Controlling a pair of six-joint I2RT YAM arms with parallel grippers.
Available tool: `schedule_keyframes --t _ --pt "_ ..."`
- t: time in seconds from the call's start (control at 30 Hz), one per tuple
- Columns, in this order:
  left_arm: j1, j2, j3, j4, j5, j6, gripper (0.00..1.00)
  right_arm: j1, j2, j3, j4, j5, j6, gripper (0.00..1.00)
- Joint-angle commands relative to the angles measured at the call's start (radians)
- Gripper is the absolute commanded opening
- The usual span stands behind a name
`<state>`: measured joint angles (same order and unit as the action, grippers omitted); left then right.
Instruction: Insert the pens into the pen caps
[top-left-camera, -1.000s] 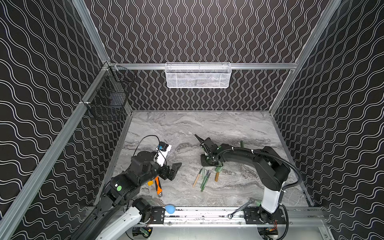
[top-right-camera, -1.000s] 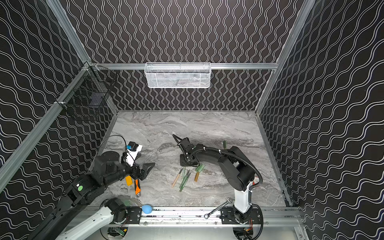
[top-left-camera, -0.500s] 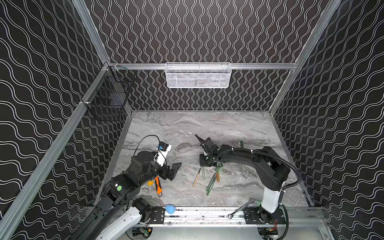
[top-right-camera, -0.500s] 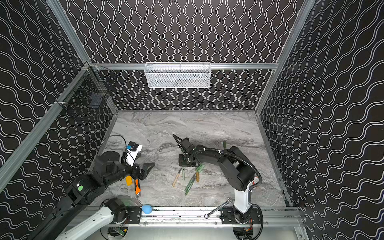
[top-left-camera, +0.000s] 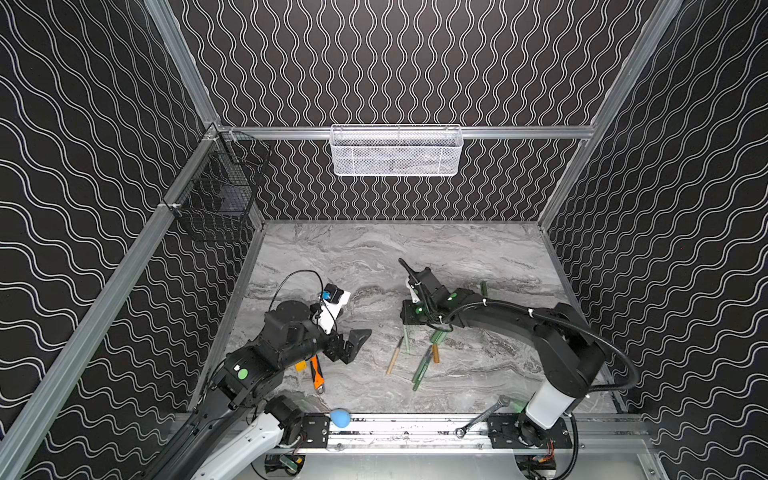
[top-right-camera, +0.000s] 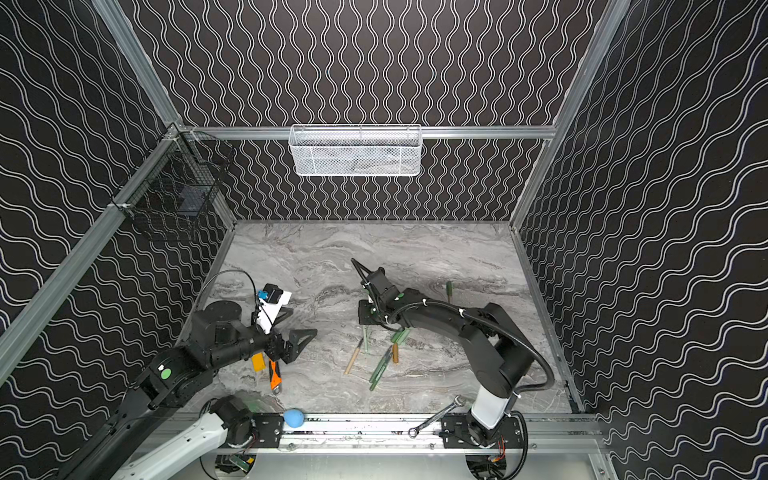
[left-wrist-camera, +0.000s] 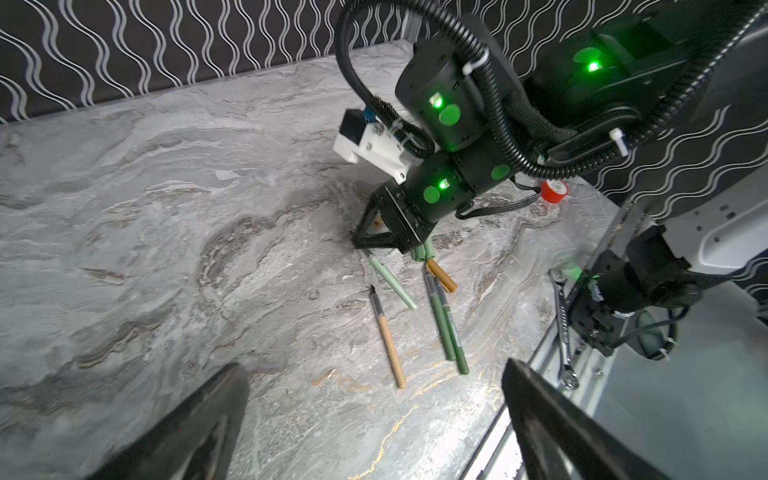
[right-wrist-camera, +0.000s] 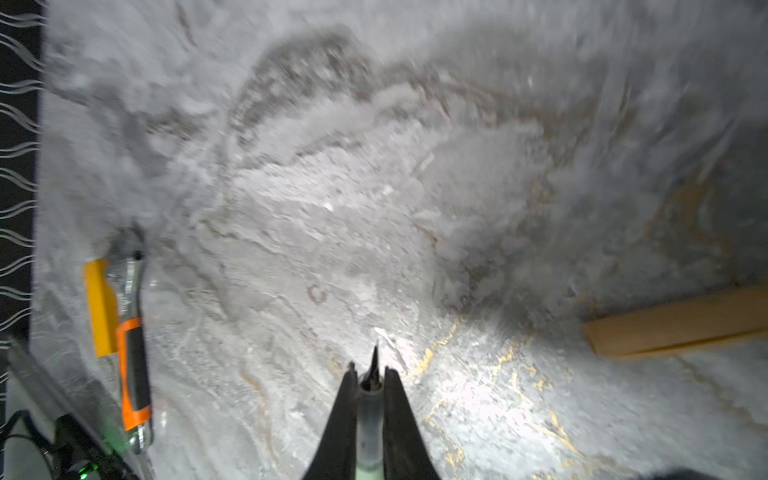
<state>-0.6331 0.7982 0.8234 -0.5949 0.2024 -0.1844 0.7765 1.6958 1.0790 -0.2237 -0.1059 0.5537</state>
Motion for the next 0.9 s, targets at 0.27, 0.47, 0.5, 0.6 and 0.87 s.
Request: schedule_keyframes --t 0.27,0.47,0.5,0.6,0.87 --pt "0.002 0.058 -0.153 0.415 0.213 -0.247 0.96 -0.002 -0.250 -0.043 0.235 -0.186 -0.123 0.11" --pt "0.001 0.108 -0.233 0.614 0.277 -0.294 0.93 -0.001 -0.355 -0.110 0.337 -0.290 -0.121 0.11" --pt "0.002 0.114 -0.243 0.651 0.296 -0.300 0.92 0.000 -0.376 -0.133 0.371 -0.312 -0.119 0.11" --pt "0.001 0.127 -0.277 0.759 0.357 -0.323 0.90 0.001 -0.434 -0.203 0.488 -0.367 -0.102 0.11" --pt "-0.002 0.192 -0.313 0.956 0.505 -0.373 0.82 0.003 -0.500 -0.327 0.750 -0.471 -0.037 0.11"
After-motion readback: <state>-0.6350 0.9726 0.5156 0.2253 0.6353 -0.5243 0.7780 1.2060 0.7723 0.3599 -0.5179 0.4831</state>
